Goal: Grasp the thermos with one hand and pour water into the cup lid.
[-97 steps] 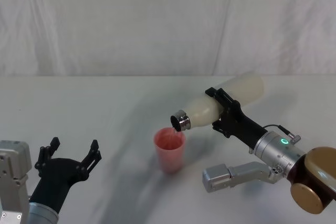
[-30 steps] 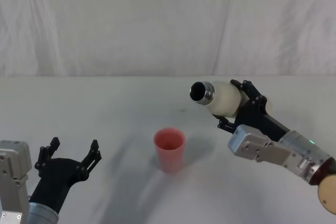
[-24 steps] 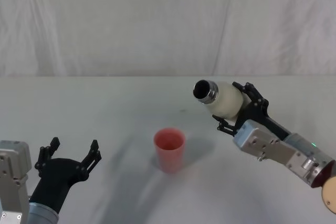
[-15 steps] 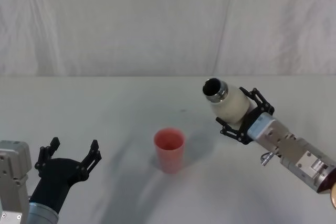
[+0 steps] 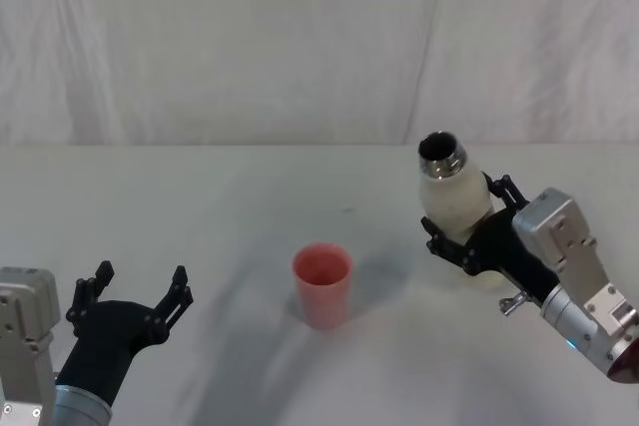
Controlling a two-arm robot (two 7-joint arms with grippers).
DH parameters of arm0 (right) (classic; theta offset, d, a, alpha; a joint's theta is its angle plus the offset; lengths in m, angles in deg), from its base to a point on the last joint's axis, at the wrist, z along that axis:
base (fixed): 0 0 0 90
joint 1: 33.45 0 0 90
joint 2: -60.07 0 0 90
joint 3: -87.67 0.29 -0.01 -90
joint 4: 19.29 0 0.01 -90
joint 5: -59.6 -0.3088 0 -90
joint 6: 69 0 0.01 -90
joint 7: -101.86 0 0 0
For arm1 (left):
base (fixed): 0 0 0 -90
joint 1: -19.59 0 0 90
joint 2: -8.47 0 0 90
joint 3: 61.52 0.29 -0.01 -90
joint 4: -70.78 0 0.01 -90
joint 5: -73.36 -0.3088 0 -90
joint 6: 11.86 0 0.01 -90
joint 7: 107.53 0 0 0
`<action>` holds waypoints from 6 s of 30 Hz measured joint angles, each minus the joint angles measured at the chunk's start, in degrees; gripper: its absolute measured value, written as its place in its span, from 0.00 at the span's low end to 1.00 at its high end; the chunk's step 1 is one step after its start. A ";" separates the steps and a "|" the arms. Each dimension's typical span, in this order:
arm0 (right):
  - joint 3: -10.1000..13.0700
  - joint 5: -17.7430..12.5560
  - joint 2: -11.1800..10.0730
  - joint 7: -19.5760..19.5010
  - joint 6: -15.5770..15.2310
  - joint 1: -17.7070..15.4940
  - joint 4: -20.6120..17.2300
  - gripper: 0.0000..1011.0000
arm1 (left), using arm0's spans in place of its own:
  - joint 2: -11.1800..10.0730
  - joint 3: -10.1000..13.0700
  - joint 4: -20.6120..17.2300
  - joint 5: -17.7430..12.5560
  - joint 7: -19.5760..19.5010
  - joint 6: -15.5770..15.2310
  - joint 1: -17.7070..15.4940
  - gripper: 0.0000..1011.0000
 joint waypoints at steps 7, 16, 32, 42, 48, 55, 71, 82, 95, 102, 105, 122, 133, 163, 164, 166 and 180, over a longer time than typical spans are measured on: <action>1.05 -3.54 2.47 0.06 -1.08 0.09 0.80 0.95 | 0.00 0.00 0.00 0.00 0.00 0.00 0.00 0.99; 0.19 -4.56 3.90 0.61 -0.94 1.25 2.42 0.95 | 0.00 0.00 0.00 0.00 0.00 0.00 0.00 0.99; -0.21 -9.56 4.53 2.14 -8.18 -1.43 -1.86 0.95 | 0.00 0.00 0.00 0.00 0.00 0.00 0.00 0.99; 0.97 -11.71 4.36 1.14 -9.95 -2.26 -2.50 0.95 | 0.00 0.00 0.00 0.00 0.00 0.00 0.00 0.99; 1.89 -13.30 5.09 0.33 -8.88 -2.08 -1.79 0.95 | 0.00 0.00 0.00 0.00 0.00 0.00 0.00 0.99; 2.17 -14.45 5.88 -0.15 -7.90 -2.08 -0.99 0.95 | 0.00 0.00 0.00 0.00 0.00 0.00 0.00 0.99; 1.70 -14.57 6.12 -0.22 -6.45 -1.12 1.46 0.95 | 0.00 0.00 0.00 0.00 0.00 0.00 0.00 0.99; 1.39 -14.20 7.40 -0.17 -4.19 2.33 6.22 0.95 | 0.00 0.00 0.00 0.00 0.00 0.00 0.00 0.99; 1.21 -12.88 8.72 -0.62 -2.14 5.53 11.14 0.95 | 0.00 0.00 0.00 0.00 0.00 0.00 0.00 0.99; 1.30 -11.94 8.78 -0.88 -1.29 6.46 12.99 0.95 | 0.00 0.00 0.00 0.00 0.00 0.00 0.00 0.99; 1.40 -11.66 8.75 -0.91 -1.10 6.64 13.43 0.95 | 0.00 0.00 0.00 0.00 0.00 0.00 0.00 0.99; 2.05 -11.14 9.00 -1.16 -1.50 6.66 13.62 0.95 | 0.00 0.00 0.00 0.00 0.00 0.00 0.00 0.99; 2.59 -11.07 9.33 -1.77 -2.01 6.33 13.34 0.95 | 0.00 0.00 0.00 0.00 0.00 0.00 0.00 0.99; 2.88 -10.86 9.76 -2.32 -3.02 6.07 12.98 0.98 | 0.00 0.00 0.00 0.00 0.00 0.00 0.00 0.99; 2.88 -10.86 9.76 -2.32 -3.02 6.07 12.98 0.99 | 0.00 0.00 0.00 0.00 0.00 0.00 0.00 0.99; 2.87 -10.86 9.76 -2.31 -3.02 6.07 12.98 0.99 | 0.00 0.00 0.00 0.00 0.00 0.00 0.00 0.99; 2.87 -10.91 9.76 -2.24 -2.99 6.08 13.04 0.99 | 0.00 0.00 0.00 0.00 0.00 0.00 0.00 0.99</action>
